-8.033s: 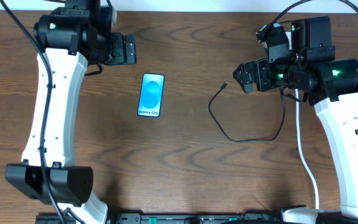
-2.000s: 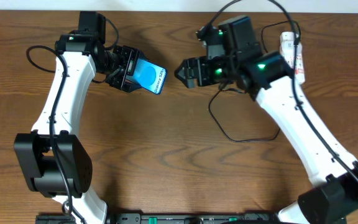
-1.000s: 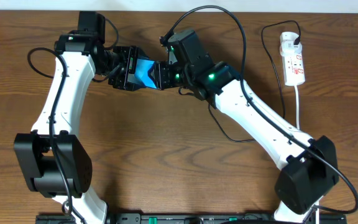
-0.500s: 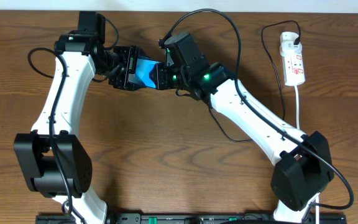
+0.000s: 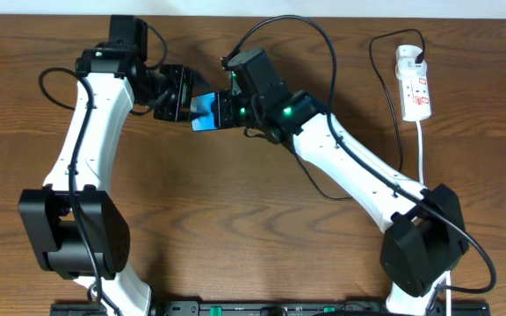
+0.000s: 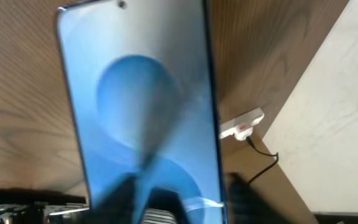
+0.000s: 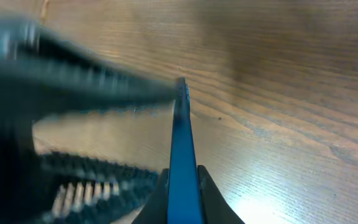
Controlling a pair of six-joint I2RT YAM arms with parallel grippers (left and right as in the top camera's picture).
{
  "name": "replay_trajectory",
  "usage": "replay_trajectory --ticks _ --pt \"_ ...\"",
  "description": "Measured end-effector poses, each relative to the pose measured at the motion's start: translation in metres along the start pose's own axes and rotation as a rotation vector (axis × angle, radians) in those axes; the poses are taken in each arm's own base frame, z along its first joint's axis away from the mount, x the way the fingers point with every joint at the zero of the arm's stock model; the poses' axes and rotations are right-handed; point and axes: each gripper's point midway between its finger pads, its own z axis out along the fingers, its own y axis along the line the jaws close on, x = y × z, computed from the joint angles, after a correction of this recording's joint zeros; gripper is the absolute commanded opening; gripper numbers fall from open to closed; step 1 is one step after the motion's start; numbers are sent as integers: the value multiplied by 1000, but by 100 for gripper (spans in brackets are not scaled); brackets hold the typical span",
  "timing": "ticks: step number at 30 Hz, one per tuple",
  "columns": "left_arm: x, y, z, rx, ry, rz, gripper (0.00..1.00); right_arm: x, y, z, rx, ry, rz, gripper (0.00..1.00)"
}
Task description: Plug charger to phone and switch on socket
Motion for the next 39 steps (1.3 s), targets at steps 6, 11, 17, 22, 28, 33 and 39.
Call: replay_trajectory --ticks 6,11,17,22,28,33,39 --pt "-2 -3 -1 14 -4 8 8 8 1 2 -1 25 -1 1" --pt "-1 -3 -1 11 -2 12 15 3 -5 0 -2 19 7 1" --pt "-1 -8 0 30 -3 99 61 -37 -50 -24 50 -65 69 1" --pt "2 -18 -1 71 4 255 74 -69 -76 -66 56 -140 117 1" --pt "19 -48 -6 210 69 545 76 -91 -80 -98 -47 -181 178 1" --pt "28 -63 -10 285 83 679 76 -114 -78 -109 -127 -248 270 1" --pt "34 -82 -15 364 71 768 75 -130 -68 -113 -184 -304 415 1"
